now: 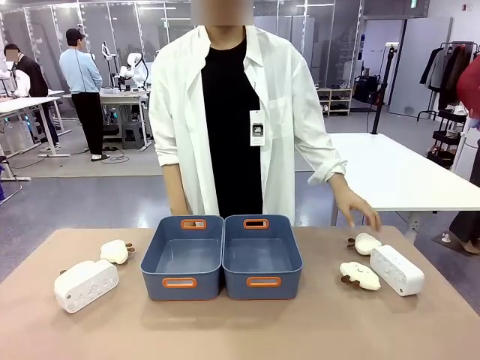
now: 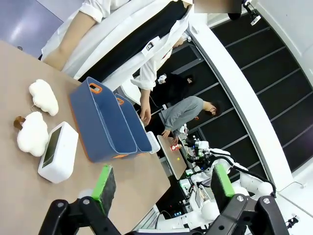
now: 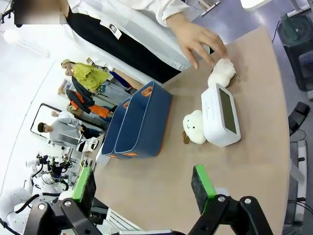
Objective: Sort the digital clocks into the basket.
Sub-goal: Pick up the Digital clock from the table and place it into the empty Plastic storage basket.
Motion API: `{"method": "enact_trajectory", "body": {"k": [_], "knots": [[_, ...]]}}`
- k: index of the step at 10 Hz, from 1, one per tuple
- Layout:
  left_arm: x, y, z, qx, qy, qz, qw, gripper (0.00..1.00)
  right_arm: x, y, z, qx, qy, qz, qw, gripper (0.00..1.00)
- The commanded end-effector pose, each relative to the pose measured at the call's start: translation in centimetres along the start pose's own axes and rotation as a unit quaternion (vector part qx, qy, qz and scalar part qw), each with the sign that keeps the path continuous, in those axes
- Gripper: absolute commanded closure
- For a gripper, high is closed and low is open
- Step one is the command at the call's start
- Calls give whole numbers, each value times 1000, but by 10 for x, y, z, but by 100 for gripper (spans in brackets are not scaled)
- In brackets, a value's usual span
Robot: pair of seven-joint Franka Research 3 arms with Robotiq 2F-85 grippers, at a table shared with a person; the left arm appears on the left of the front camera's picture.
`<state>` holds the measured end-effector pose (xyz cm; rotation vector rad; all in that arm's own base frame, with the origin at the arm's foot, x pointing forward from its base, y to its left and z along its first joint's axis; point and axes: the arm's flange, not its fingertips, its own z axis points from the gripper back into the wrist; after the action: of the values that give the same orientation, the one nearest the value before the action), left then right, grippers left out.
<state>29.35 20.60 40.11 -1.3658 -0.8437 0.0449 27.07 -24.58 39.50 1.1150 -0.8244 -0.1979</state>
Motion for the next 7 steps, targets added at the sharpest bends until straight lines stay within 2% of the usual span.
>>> {"method": "enact_trajectory", "body": {"k": [1, 7], "knots": [[1, -2, 2, -5, 4, -4, 1000, 0, 1, 3, 1, 3, -3, -6, 1000, 0], [1, -2, 2, -5, 4, -4, 1000, 0, 1, 3, 1, 3, -3, -6, 1000, 0]]}}
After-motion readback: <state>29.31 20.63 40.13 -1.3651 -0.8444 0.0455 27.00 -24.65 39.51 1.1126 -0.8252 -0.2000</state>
